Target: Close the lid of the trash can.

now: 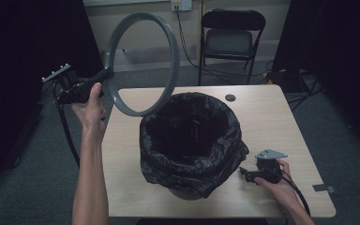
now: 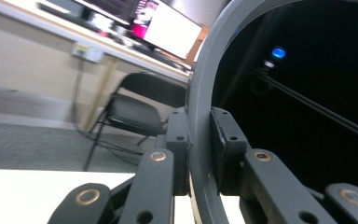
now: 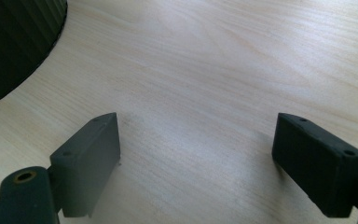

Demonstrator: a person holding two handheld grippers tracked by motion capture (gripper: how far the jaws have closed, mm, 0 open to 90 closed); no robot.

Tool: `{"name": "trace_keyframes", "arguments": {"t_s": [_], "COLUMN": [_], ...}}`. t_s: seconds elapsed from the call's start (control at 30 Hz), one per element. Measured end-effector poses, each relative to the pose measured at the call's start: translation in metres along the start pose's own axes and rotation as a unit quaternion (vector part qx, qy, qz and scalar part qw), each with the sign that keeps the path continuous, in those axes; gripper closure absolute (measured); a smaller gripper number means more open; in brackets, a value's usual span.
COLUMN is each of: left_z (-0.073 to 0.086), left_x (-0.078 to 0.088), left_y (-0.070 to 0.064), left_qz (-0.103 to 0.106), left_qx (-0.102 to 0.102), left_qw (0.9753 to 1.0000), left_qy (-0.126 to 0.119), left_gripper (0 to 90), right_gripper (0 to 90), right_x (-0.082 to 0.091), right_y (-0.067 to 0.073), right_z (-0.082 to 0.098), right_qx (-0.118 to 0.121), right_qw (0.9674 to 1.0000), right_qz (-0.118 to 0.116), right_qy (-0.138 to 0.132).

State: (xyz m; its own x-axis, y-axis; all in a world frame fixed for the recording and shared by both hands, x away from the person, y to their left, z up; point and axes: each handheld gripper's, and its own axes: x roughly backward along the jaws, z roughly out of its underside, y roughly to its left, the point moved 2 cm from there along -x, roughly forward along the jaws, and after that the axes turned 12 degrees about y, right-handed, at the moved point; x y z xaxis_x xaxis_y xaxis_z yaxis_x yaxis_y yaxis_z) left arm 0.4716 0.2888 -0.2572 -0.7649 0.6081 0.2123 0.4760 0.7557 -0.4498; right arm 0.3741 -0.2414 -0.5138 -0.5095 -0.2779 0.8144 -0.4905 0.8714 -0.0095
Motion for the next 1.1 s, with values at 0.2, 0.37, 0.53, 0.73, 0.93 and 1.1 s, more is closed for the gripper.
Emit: {"name": "trace_keyframes", "arguments": {"t_s": [0.2, 0.37, 0.53, 0.73, 0.93, 1.1], "left_z": [0.012, 0.024, 0.032, 0.039, 0.045, 0.052], "left_x": [0.009, 0.009, 0.006, -0.001, -0.011, -0.021], "left_y": [-0.027, -0.045, -0.055, -0.07, -0.084, -0.088], "left_qz": [0.055, 0.067, 0.077, 0.071, 0.073, 0.065], "left_qx": [-0.036, -0.065, -0.074, -0.1, -0.115, -0.123], "left_qw": [0.9978, 0.9951, 0.9934, 0.99, 0.9859, 0.982], "left_qy": [0.008, 0.031, 0.041, 0.07, 0.097, 0.128], "left_gripper": [79.1, 79.2, 79.0, 79.0, 79.0, 79.0], "right_gripper": [13.9, 13.2, 12.4, 12.3, 11.9, 11.8], "right_x": [0.0, 0.0, -0.001, -0.001, -0.002, -0.002], "right_y": [0.0, 0.0, 0.001, 0.001, 0.001, 0.001], "right_z": [0.0, -0.001, -0.001, -0.002, -0.002, -0.002], "right_qx": [-0.001, -0.001, -0.002, -0.002, -0.002, -0.002], "right_qw": [1.0, 1.0, 1.0, 1.0, 1.0, 1.0], "right_qz": [0.001, 0.002, 0.002, 0.003, 0.003, 0.003], "right_qy": [0.001, 0.001, 0.002, 0.002, 0.003, 0.003]}}
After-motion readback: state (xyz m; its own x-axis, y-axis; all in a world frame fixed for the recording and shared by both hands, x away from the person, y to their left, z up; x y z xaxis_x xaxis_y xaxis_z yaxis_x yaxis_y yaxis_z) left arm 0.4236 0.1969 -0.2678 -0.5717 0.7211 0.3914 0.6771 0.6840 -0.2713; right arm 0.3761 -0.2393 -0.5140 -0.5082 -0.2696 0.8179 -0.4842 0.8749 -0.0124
